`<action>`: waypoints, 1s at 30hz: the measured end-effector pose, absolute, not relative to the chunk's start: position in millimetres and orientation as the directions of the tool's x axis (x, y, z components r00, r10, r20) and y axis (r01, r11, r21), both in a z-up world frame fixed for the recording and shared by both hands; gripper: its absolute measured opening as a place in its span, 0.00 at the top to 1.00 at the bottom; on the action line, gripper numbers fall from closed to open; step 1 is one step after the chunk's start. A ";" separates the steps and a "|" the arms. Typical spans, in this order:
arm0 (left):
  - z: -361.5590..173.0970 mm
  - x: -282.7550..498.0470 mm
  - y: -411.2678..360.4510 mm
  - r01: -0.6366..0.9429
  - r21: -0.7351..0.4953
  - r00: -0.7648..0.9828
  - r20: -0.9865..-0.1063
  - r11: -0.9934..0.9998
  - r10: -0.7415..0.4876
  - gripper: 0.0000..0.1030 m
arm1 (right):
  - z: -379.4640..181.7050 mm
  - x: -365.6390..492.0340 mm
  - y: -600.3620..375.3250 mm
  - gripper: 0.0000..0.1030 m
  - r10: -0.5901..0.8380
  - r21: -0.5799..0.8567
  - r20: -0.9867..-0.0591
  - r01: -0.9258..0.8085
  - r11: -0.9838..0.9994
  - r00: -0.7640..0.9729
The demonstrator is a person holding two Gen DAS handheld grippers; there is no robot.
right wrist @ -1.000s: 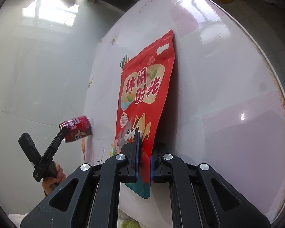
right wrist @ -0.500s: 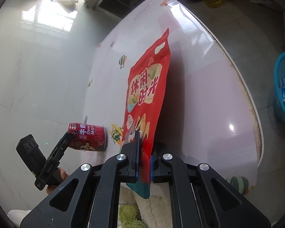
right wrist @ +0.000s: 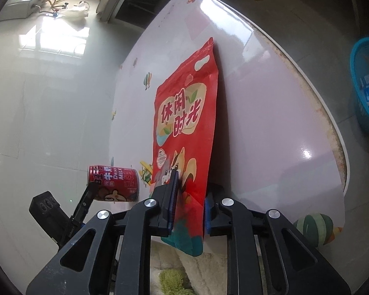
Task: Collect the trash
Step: 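Grasp the red can with the left tool while right holds the bag, then carry red can and snack bag over the wastebasket and open both tools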
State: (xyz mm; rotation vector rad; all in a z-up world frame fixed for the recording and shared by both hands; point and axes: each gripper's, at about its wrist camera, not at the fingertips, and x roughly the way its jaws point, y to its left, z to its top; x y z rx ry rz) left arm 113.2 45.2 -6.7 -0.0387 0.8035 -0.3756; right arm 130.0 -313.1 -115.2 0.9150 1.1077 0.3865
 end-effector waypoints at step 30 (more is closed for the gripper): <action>-2.0 100.8 28.5 0.305 -0.147 0.649 -0.691 0.941 -0.318 0.37 | -106.7 118.6 -326.0 0.99 0.761 0.884 -0.449 0.109 0.454 0.469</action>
